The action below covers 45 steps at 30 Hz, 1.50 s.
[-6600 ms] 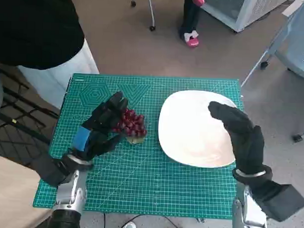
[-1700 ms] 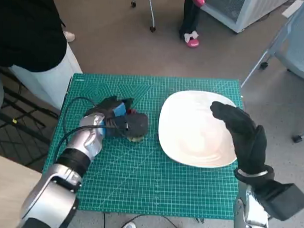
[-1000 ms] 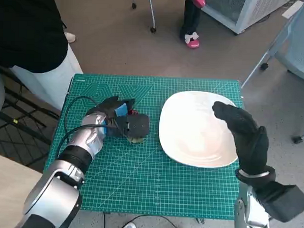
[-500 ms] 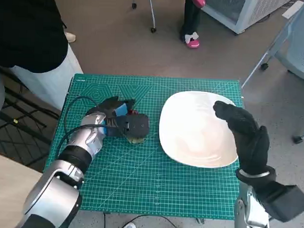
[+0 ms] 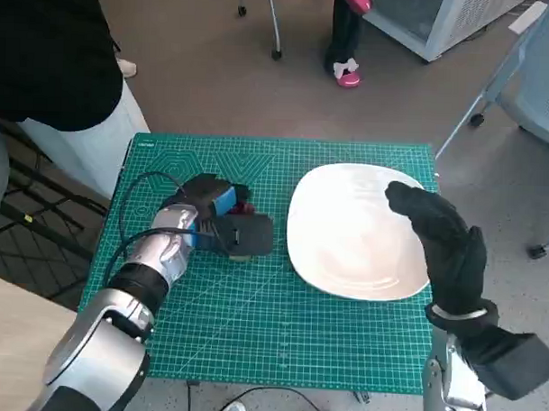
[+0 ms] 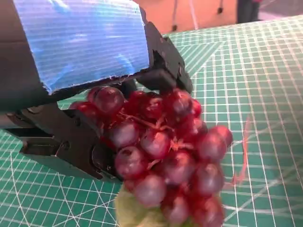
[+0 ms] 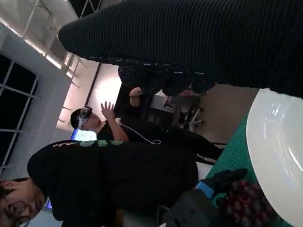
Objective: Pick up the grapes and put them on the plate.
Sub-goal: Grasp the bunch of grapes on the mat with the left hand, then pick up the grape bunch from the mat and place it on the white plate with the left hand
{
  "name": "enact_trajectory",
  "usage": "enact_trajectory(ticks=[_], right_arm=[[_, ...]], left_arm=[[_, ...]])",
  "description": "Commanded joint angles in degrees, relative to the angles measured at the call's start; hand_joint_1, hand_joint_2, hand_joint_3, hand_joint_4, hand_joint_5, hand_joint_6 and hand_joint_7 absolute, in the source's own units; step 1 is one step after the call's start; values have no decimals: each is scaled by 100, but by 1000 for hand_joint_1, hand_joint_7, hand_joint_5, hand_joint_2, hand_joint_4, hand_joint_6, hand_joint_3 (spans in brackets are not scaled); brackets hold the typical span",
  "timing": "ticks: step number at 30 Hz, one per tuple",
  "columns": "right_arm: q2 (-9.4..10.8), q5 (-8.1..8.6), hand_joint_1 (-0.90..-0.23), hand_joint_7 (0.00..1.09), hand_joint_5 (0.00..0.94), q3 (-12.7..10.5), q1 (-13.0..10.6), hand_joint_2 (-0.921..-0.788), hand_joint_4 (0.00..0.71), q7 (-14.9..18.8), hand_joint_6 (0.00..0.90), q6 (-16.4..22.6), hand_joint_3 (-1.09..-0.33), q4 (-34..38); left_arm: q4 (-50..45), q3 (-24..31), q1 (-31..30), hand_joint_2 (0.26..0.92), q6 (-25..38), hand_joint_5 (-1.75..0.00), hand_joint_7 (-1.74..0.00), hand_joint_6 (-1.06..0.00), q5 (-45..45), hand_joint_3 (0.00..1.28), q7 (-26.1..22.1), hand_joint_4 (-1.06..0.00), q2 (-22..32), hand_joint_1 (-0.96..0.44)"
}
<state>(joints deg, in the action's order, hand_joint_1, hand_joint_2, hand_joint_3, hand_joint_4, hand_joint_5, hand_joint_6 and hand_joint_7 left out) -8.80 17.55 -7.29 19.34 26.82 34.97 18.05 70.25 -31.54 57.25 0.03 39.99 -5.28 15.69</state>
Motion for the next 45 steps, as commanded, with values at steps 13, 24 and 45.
enact_trajectory(ticks=[13,24,45], right_arm=[[17,-66,-624,446,0,8,-55,-921,366,-42,6,-54,-885,51],[21,-57,-624,446,0,27,-56,-921,364,-32,7,-59,-884,34],[20,-72,-625,448,0,53,-18,-921,360,-44,5,-58,-886,49]], left_arm=[[193,-72,-311,921,0,-1482,-1254,-488,-3,246,-4,-434,-22,3],[196,-49,-305,921,-36,-1475,-1261,-479,-32,246,-40,-443,9,2],[-98,102,-225,921,-110,-1457,-1308,-399,-138,265,-182,-488,219,2]])
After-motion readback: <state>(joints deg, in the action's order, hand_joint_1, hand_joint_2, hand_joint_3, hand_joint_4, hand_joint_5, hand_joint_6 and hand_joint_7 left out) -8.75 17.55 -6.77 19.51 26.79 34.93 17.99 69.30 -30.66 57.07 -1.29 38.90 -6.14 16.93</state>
